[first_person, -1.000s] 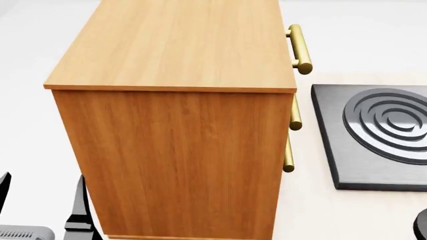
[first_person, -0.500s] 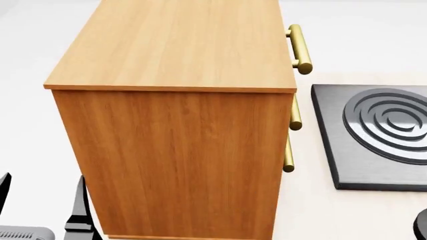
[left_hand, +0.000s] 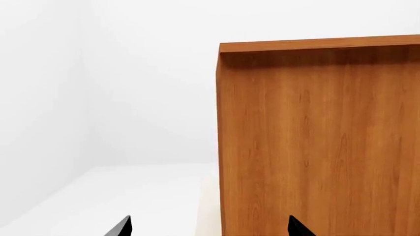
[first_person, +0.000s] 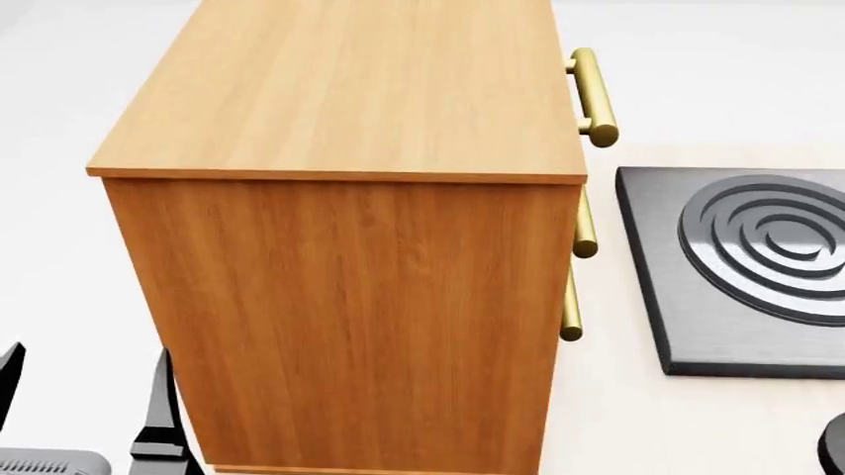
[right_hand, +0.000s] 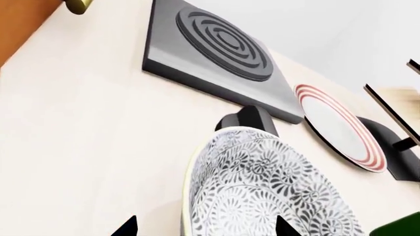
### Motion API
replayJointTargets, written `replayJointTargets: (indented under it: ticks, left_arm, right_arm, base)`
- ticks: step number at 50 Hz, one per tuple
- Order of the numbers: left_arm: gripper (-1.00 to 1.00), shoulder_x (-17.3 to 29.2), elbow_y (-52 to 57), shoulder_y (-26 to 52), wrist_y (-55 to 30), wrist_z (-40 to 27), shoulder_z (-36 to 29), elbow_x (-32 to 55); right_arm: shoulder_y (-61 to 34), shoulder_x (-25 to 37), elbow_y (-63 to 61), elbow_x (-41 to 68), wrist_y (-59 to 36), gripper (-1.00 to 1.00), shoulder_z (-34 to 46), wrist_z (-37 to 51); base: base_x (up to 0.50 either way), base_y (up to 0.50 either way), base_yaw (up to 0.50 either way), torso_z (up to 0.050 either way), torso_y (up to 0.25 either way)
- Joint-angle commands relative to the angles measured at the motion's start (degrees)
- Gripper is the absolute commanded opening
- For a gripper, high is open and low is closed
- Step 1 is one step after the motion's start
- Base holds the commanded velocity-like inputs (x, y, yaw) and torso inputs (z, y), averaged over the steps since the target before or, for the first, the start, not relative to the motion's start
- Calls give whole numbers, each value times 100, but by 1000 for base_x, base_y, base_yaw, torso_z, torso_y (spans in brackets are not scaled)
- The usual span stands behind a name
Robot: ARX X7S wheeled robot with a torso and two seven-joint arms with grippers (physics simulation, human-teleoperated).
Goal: Put the bowl on the top of the cabinet.
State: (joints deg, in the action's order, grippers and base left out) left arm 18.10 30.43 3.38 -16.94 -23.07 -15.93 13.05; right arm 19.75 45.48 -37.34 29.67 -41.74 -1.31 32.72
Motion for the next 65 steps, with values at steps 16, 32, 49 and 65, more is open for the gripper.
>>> replayJointTargets:
  ticks: [16, 32, 49, 65]
  left_arm:
    - [100, 46, 78, 0, -37, -76, -34, 25]
    - [100, 71, 67, -4, -16, -104, -43, 48]
    - [100, 92, 46, -2, 14, -129, -56, 72]
    - [100, 113, 46, -8, 32, -153, -77, 93]
  right_arm:
    - [-33, -69, 223, -72, 136, 100, 58, -31]
    - [-65, -119, 409, -183, 222, 100, 189, -49]
    - [-83, -118, 414, -175, 214, 100, 182, -41]
    - [-84, -145, 519, -212, 270, 100, 226, -60]
  base:
    - [0, 0, 0, 0, 0]
    - [0, 0, 0, 0, 0]
    - [0, 0, 0, 0, 0]
    - [0, 0, 0, 0, 0]
